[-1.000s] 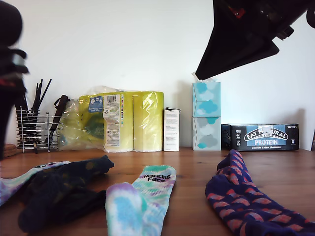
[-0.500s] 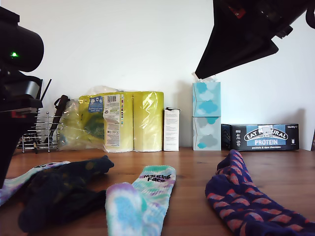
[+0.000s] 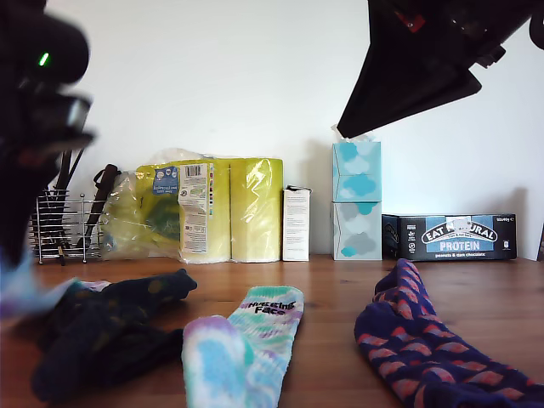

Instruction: Pair up the socks based on colour and pattern, by placing each sock on top of its pair

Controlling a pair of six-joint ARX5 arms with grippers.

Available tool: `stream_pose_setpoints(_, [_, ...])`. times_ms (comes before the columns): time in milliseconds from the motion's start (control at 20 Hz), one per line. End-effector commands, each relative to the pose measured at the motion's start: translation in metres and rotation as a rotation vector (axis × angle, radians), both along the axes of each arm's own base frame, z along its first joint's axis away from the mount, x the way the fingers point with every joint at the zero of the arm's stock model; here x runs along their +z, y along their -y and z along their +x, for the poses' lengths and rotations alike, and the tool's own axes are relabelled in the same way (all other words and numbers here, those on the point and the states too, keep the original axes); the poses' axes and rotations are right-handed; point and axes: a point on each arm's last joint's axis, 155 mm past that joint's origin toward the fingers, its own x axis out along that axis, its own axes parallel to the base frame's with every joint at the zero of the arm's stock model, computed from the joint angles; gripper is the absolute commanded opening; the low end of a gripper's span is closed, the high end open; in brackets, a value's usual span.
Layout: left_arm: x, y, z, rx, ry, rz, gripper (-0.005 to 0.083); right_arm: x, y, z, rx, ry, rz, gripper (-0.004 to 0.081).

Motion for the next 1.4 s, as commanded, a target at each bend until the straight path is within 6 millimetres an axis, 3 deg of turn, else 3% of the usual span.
stream_pose_setpoints(0, [0.025, 0.007, 0.022, -0.004, 0.088, -0.02, -0.0023, -0.002, 0.0, -0.002, 0.005, -0.005, -0.005, -0.0013])
stream_pose_setpoints(200, [0.113, 0.041, 0.083, -0.021, 0.368, -0.181, -0.0023, -0.002, 0.0, -0.002, 0.005, -0.006, -0.006, -0.0013])
stream_pose_setpoints(300, [0.148, 0.067, 0.094, -0.07, 0.458, -0.288, -0.0023, -0.002, 0.0, -0.002, 0.004, -0.004, -0.005, -0.0013])
stream_pose_setpoints(750, [0.195, 0.161, 0.078, -0.323, 0.565, -0.57, -0.0024, -0.002, 0.0, -0.002, 0.003, -0.005, -0.004, -0.0013])
stream_pose_setpoints(1000, [0.189, 0.183, 0.068, -0.419, 0.554, -0.591, -0.0024, -0.001, 0.0, -0.001, 0.003, -0.002, -0.001, -0.0013])
stream_pose_setpoints(1350, [0.132, 0.204, 0.081, -0.575, 0.503, -0.527, -0.0024, -0.001, 0.0, -0.001, 0.002, -0.003, -0.002, -0.0013])
